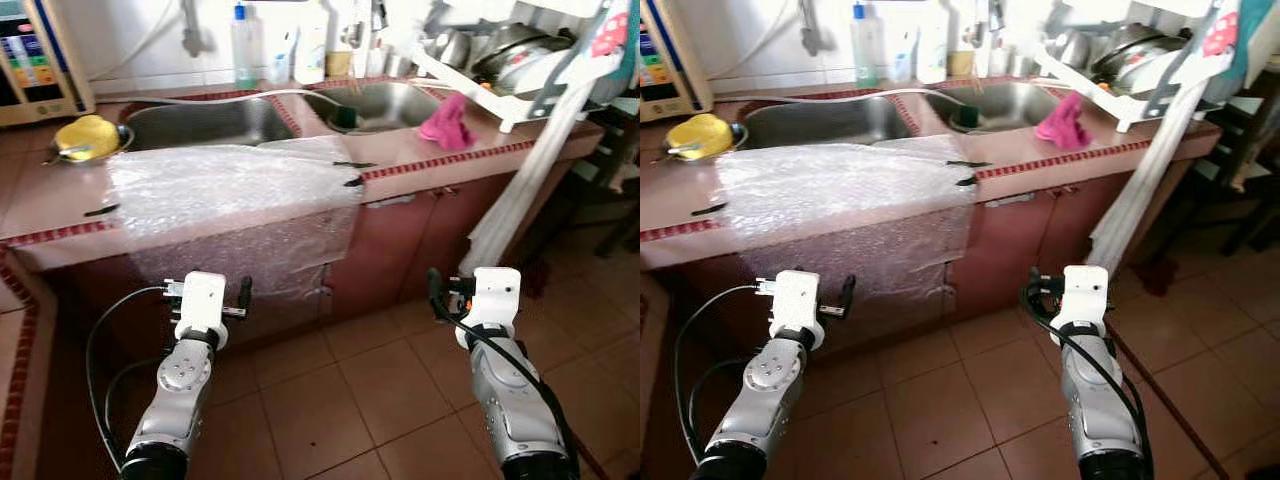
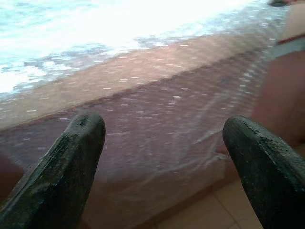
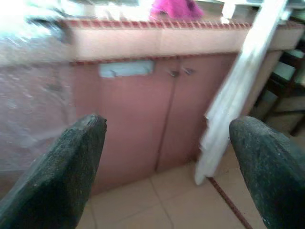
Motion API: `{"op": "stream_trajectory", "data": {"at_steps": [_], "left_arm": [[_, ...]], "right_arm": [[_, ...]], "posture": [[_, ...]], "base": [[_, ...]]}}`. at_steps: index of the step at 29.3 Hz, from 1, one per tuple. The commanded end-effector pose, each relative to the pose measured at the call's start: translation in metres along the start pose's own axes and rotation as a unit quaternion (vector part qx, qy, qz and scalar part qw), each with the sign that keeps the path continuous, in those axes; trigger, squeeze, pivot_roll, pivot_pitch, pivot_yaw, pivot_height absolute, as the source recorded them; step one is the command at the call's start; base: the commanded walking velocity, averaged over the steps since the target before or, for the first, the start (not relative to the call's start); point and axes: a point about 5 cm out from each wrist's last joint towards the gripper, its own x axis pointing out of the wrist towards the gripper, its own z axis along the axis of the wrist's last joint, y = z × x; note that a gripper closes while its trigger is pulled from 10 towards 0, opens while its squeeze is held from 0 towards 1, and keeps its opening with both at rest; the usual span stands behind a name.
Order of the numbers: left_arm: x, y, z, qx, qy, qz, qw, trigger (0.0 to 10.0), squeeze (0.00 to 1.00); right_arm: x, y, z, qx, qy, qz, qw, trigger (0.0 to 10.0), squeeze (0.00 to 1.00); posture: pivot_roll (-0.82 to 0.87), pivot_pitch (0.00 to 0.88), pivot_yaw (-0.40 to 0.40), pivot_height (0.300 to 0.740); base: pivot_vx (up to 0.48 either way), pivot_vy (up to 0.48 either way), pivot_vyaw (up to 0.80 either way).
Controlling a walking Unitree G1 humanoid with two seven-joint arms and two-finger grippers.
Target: Kitchen organization
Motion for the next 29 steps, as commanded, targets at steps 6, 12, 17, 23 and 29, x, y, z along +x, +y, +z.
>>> {"op": "stream_trajectory", "data": {"at_steps": [6, 12, 17, 23, 29], "left_arm": [[0.0, 0.006, 0.001, 0.011, -0.002, 0.004, 1.0, 10.0, 0.0], [0.001, 0.008, 0.003, 0.018, -0.005, 0.004, 1.0, 10.0, 0.0], [0.002, 0.008, 0.004, 0.021, -0.006, 0.003, 1.0, 10.0, 0.0], [0.003, 0.007, 0.004, 0.021, -0.005, -0.004, 1.0, 10.0, 0.0], [0.002, 0.004, 0.006, 0.024, -0.011, -0.02, 0.999, 10.0, 0.0]], "right_arm": [[0.004, 0.009, 0.004, 0.008, -0.007, 0.005, 1.0, 10.0, 0.0], [0.004, 0.011, 0.003, 0.009, -0.006, 0.005, 1.0, 10.0, 0.0], [0.005, 0.012, 0.003, 0.023, -0.01, 0.003, 1.0, 10.0, 0.0], [0.008, 0.014, 0.006, 0.029, -0.017, 0.0, 0.999, 10.0, 0.0], [0.007, 0.017, 0.005, 0.024, -0.021, 0.006, 0.999, 10.0, 0.0]], "posture": [[0.0, 0.0, -0.02, 0.74], [0.0, 0.0, -0.013, 0.74], [0.01, 0.0, -0.01, 0.74], [0.02, 0.0, 0.004, 0.74], [0.04, 0.0, -0.002, 0.74]], "base": [[0.0, 0.0, 0.8], [0.0, 0.0, 0.8], [0.0, 0.0, 0.32], [0.0, 0.0, 0.0], [0.0, 0.0, 0.0]]}}
